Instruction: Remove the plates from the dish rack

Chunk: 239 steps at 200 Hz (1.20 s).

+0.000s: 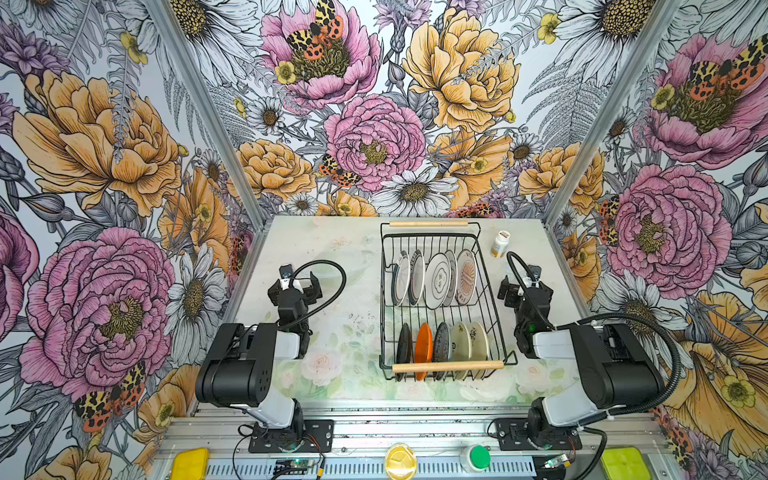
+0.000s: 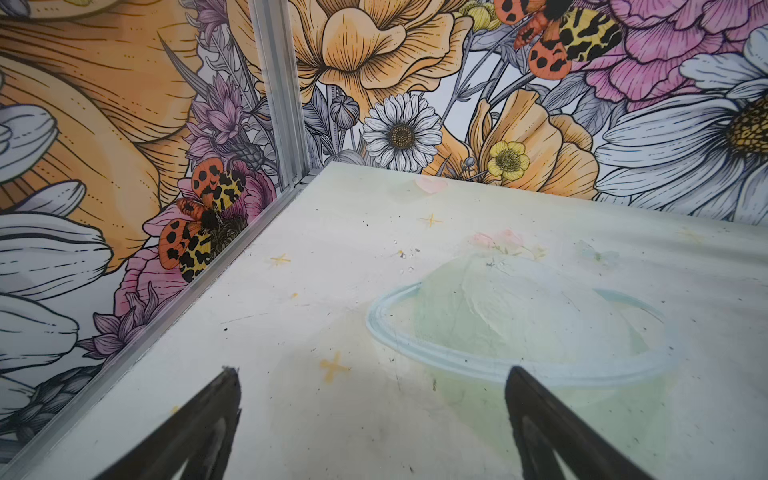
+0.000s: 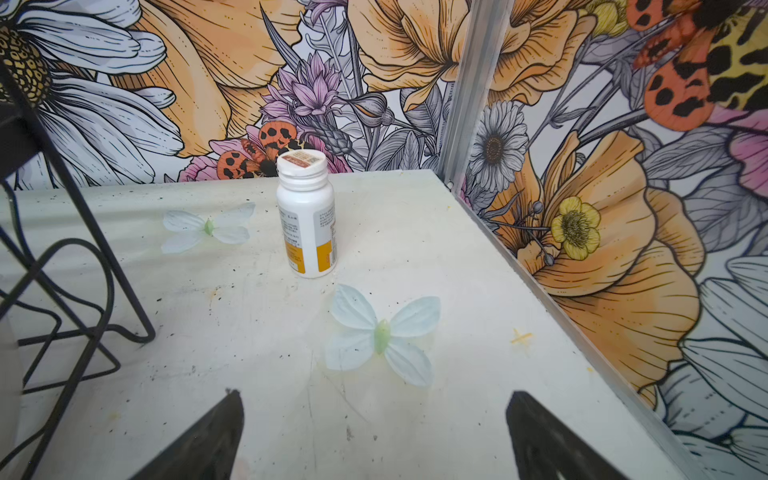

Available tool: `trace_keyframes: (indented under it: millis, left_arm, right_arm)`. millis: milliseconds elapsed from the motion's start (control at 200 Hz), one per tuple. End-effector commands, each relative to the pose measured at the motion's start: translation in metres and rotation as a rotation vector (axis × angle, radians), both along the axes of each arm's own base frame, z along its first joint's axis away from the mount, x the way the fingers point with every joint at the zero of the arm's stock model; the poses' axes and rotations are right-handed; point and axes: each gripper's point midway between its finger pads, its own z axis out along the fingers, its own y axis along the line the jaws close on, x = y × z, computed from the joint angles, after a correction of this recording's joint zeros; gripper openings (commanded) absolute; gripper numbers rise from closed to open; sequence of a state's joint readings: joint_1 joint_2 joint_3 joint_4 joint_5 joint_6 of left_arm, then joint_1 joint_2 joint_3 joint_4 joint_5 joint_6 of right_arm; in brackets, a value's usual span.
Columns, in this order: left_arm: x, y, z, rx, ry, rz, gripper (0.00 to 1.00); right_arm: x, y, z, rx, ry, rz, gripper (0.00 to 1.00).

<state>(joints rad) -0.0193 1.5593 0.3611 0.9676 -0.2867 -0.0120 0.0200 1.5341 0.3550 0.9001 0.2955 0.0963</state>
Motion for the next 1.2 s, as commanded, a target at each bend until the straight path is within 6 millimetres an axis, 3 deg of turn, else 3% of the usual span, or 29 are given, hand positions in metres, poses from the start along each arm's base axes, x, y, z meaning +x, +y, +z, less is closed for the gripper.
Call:
trace_keyframes:
  millis: [0,1191]
  left_arm:
    - [0.0011,-0.0027,0.004,-0.008,-0.014,-0.016,0.99]
    - [0.0016,-0.0045,0.0039,0.0,-0.011,-0.017,0.99]
  right_arm:
    - [0.004,-0.002,0.0078,0.01,-0.028,-0.015,0.99]
    - [0.0041,-0.0018,0.0079,0.011,-0.029,-0.015,1.0]
